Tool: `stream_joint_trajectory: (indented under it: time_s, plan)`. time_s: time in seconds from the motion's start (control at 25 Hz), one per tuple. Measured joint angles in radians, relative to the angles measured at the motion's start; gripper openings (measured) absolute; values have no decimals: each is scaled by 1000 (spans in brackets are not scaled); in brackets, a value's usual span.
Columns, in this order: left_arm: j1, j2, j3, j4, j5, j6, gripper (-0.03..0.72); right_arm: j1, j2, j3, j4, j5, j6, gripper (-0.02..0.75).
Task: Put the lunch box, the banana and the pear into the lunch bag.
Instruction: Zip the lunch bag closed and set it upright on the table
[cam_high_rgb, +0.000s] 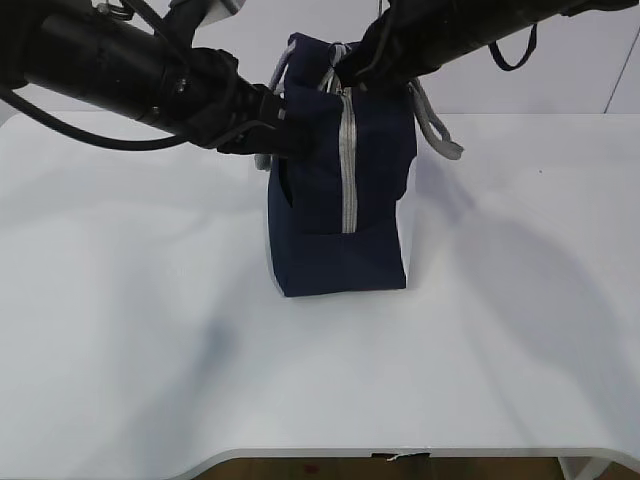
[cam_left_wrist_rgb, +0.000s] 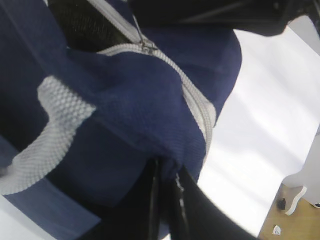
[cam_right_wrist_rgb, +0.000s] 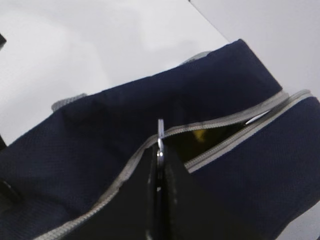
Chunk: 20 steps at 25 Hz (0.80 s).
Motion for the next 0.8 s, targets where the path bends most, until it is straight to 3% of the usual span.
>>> stream_joint_trajectory:
  time_s: [0.28, 0.64, 0.8]
  plan:
    - [5, 0, 0, 0, 8, 0, 7, 0, 0, -1, -52, 46, 20, 6]
    - [96, -6, 1, 0, 59, 2, 13, 0, 0, -1, -49, 79, 23, 6]
    - [101, -8, 2, 0, 63, 2, 14, 0, 0, -1, -22, 77, 23, 6]
